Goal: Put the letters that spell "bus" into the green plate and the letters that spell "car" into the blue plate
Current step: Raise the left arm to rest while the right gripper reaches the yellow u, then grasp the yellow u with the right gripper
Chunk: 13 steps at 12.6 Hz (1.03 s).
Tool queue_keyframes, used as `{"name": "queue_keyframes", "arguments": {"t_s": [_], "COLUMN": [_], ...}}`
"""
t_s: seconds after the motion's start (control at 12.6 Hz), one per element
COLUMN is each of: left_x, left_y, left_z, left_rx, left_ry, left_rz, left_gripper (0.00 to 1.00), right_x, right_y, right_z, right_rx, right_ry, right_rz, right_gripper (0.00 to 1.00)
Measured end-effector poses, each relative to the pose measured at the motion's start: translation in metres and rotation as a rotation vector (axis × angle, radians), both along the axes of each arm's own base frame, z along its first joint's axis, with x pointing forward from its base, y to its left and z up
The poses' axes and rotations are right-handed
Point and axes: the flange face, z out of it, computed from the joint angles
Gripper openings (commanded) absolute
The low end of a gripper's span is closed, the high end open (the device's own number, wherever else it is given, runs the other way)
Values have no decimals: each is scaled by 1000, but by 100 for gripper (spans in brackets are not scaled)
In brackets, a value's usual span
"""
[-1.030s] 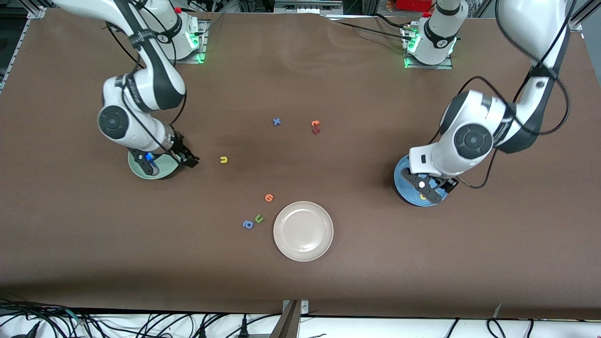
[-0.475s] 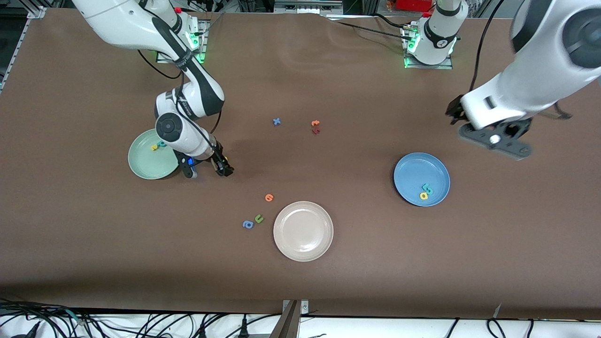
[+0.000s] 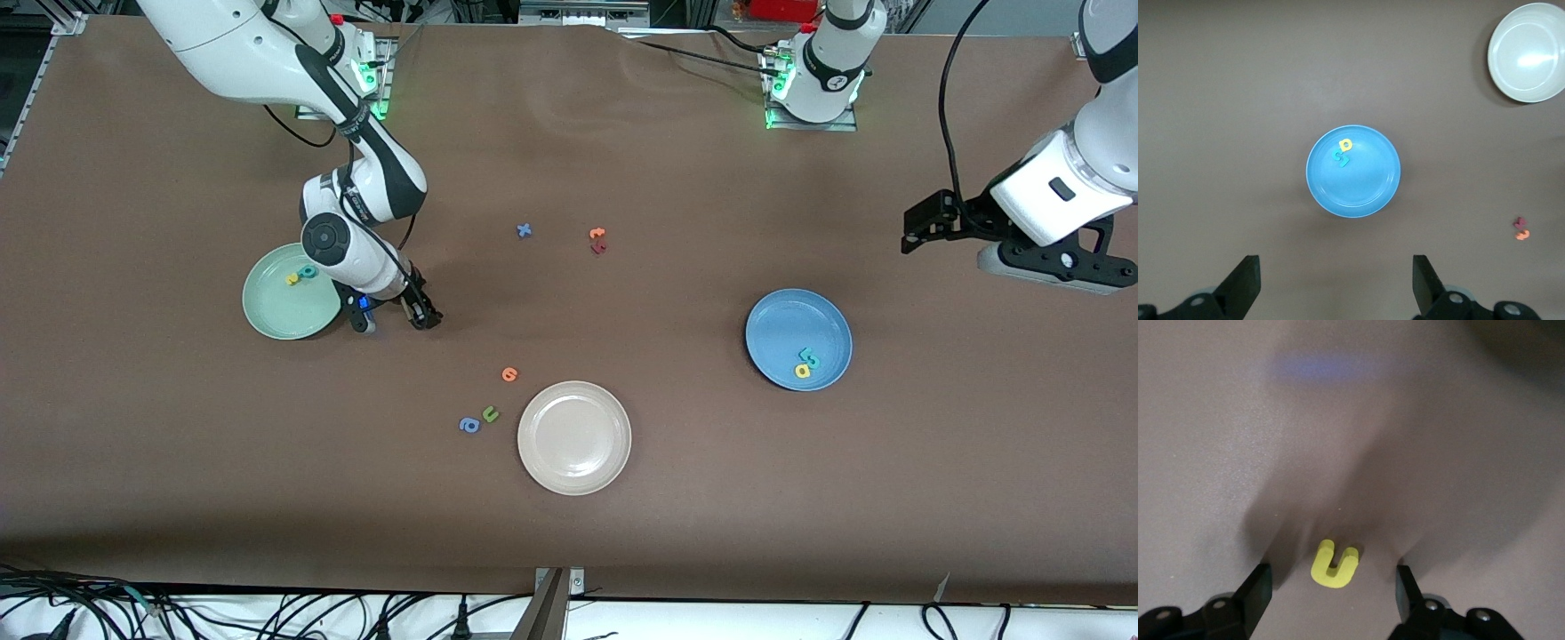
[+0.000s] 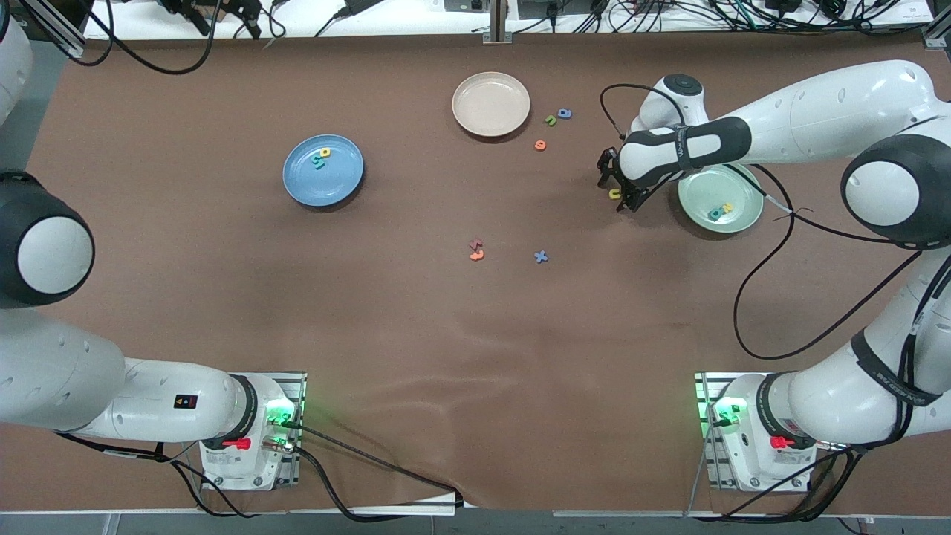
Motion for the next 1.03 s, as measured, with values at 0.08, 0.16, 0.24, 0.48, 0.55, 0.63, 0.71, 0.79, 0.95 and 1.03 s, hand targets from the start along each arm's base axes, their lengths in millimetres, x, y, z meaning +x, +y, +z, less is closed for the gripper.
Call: {"name": "queue_keyframes", "arguments": {"t_s": [0.08,0.16,0.24,0.48,0.55,0.63,0.71,0.79,0.95,1.03], "left_x": [-7,-12,-14,-21,-23,-24,-26,-28,-35,-38], "left_y": [0,-2,-4,0,2,1,-1,-6,-9,-8], "left_z": [-3,-1,3,11,11,10,11,13,13,13], "left_rx": [3,3,0,-1,1,13,42,67,83,72], "left_ry": [1,-12,-32,-38,-32,-31,-36,-38,-3,15], "left_rz": [47,104,135,132,119,104,85,70,60,63], "left_gripper": [100,100,100,100,100,100,100,100,100,100], "right_x": [1,0,0,0,0,0,0,-1,-1,-1], "right_y": [0,-1,-1,-3,-5,-6,-6,-7,-7,-8], "right_z": [1,1,1,1,2,2,2,3,3,4], "right_rx": [0,-3,-7,-19,-21,-22,-22,-23,-25,-26], "right_ry": [-5,-6,-8,-14,-15,-15,-15,-15,-15,-16], "right_rz": [2,6,11,28,27,26,26,25,26,27], "right_gripper": [73,73,70,57,54,53,45,35,19,12]}}
